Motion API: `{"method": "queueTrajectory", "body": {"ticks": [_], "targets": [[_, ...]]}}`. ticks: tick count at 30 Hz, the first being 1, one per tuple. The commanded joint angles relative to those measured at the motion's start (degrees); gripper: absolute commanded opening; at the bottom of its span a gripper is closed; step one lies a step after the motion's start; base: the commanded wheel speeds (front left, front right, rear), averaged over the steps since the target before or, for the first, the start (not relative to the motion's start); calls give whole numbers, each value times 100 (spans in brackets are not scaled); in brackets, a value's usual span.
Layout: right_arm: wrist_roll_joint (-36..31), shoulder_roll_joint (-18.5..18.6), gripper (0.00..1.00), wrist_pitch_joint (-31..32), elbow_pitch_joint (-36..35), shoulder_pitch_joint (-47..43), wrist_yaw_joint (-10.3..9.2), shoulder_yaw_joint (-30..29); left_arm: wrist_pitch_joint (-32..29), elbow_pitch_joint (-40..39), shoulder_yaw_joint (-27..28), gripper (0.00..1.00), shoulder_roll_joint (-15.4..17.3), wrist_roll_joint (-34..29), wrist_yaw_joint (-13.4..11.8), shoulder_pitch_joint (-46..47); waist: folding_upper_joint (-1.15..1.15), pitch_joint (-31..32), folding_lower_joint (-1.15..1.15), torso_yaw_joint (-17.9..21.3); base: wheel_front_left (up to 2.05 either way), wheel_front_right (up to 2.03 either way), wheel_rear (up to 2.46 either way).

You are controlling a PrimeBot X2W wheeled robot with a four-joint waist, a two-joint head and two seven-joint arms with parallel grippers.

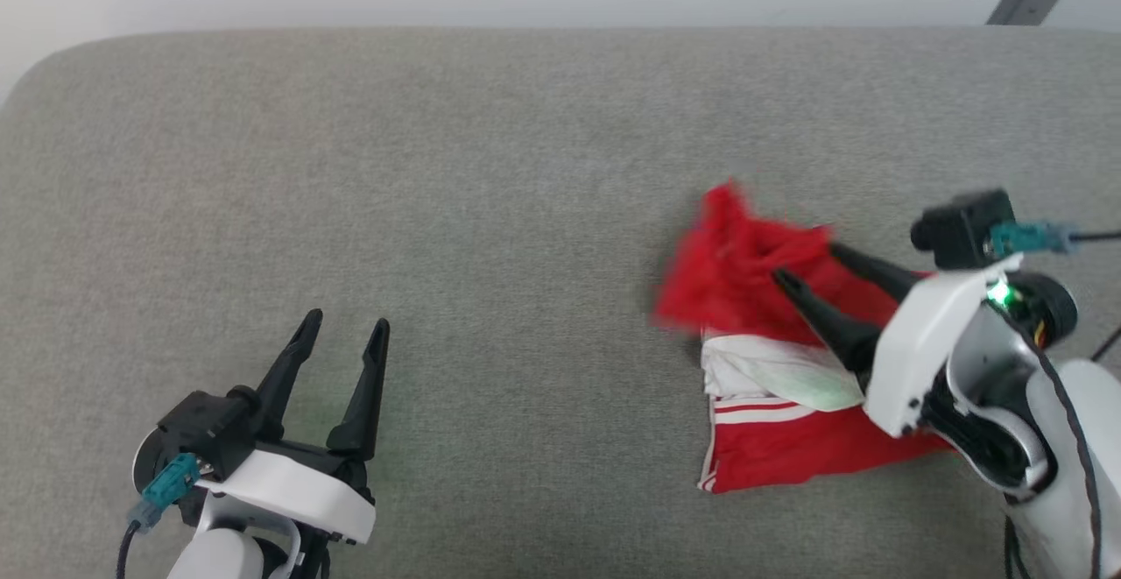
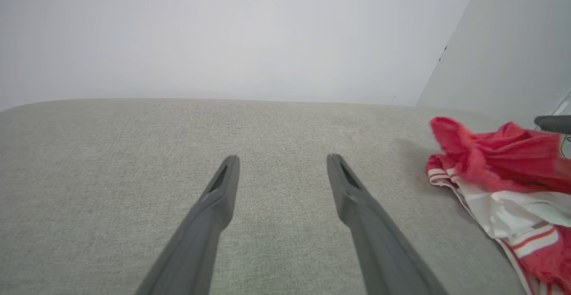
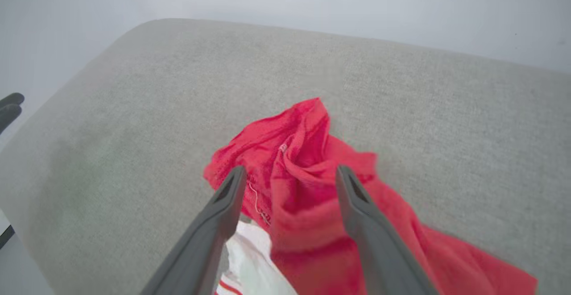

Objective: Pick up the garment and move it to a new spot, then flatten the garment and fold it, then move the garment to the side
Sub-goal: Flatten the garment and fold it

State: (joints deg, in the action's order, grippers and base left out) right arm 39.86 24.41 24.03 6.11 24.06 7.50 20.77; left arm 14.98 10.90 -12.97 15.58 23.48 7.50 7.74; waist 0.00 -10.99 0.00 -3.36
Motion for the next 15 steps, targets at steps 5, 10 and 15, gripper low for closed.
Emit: {"method": "queueTrajectory", "body": {"ticks": [5,10,15], "targets": [[229,249,100,-121,34,-195,-4,342,28,52,46,100,28,64,-6,-88,0,119,0,188,0,0,0],[269,406,100,-503,-112,-27,-4,436,28,39,129,100,71,91,-5,-132,0,121,0,332,0,0,0],[-134,451,100,-1474,141,-182,-4,-37,28,33,297,100,57,106,-5,-217,0,174,0,416,0,0,0]]}}
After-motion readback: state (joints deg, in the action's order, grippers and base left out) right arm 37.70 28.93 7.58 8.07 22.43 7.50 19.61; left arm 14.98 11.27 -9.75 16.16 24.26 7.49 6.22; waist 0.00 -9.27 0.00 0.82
